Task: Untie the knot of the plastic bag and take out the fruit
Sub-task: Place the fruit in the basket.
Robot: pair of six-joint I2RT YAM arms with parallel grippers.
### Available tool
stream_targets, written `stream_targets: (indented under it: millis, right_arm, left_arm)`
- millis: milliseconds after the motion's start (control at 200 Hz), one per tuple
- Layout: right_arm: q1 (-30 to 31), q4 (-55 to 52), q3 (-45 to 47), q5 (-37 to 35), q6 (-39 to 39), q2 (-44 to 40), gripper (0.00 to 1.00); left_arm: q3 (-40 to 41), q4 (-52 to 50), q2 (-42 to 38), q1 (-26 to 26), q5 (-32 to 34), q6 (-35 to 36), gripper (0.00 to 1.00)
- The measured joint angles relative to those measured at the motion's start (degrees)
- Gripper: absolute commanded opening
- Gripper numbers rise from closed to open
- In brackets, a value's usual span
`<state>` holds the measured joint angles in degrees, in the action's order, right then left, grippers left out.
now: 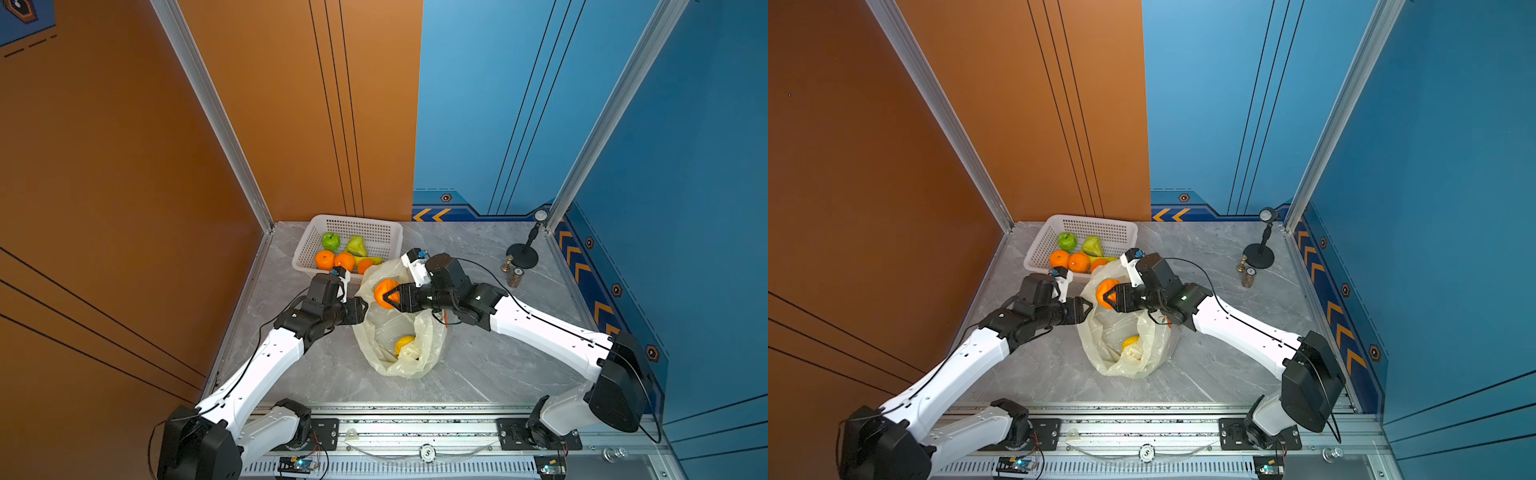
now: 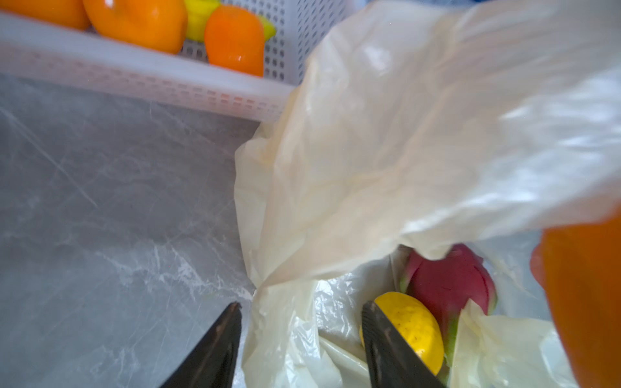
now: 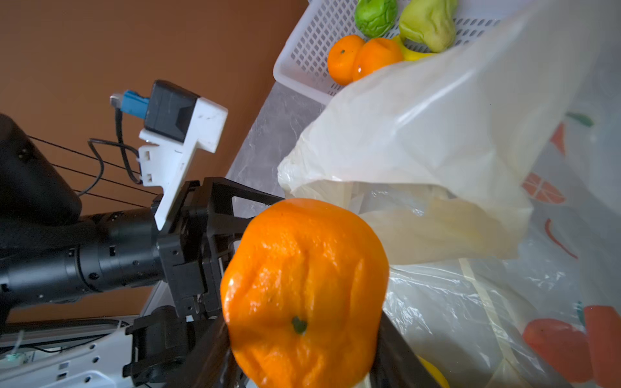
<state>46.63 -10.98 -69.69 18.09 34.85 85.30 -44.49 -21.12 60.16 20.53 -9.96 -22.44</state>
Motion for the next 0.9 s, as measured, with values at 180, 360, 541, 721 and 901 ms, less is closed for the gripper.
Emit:
stream_targets:
  millis: [180, 360, 541, 721, 901]
  right_arm:
    - [-3.23, 2.21, 0.02, 2.38, 3.15, -2.51, 0.52]
    - [-5.95, 4.20, 0.39, 4.87, 6.08, -4.70, 0.53]
    - [-6.08, 5.01, 0.92, 8.33, 7.65, -5.38, 0.53]
    - [-6.10, 5.01, 1.42, 11.02, 7.87, -5.38, 0.52]
    - [-6.05, 4.55, 1.44, 11.96, 7.82, -5.53, 0.52]
  left_arm:
    - [1.84, 5.70, -6.91, -0.11, -4.68, 7.58, 0.64]
    - [4.55, 13.75, -10.25, 0.72, -10.91, 18.01, 0.70]
    - [4.66, 19.04, -9.92, 5.81, -13.22, 29.42, 0.80]
    - [2.49, 21.97, -6.64, 8.96, -13.18, 36.79, 0.85]
    - [1.07, 24.00, -4.55, 9.55, -12.94, 40.09, 0.85]
